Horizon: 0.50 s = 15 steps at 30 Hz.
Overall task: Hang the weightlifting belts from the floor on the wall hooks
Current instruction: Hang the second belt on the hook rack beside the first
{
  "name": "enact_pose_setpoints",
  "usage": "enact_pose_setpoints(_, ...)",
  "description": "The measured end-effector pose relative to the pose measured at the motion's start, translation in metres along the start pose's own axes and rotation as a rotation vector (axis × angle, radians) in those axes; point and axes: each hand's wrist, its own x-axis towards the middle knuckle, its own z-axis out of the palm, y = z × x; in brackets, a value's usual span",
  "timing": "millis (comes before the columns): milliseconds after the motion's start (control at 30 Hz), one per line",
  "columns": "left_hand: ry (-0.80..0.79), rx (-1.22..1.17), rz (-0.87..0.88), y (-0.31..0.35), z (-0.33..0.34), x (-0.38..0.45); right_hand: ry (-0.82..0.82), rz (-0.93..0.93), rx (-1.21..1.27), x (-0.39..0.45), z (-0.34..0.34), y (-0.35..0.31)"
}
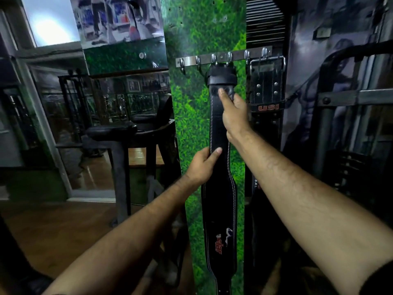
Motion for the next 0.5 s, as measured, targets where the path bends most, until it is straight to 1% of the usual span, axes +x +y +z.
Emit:
enact_pose_setpoints(100, 0.142, -0.042, 0.089, 0.015, -0.001, 0.005, 0.0, -0.042, -0.041, -0.001, 0.007, -0.015)
enact_pose_setpoints(167, 0.216, -0.079, 0.143, 0.021, -0.003, 0.009, 0.001, -0.08, -0.132, -0.008, 0.009, -0.016)
enact_pose_setpoints(300, 0.292, -0.084, 0.184, 0.04, -0.002, 0.013, 0.033, -0.104, -0.357, -0.035, -0.001, 0.009)
enact_pose_setpoints(500, 0.393, -0.063, 0.165, 0.038, -0.003, 0.013, 0.055, -0.233, -0.682, -0.067, -0.016, 0.035)
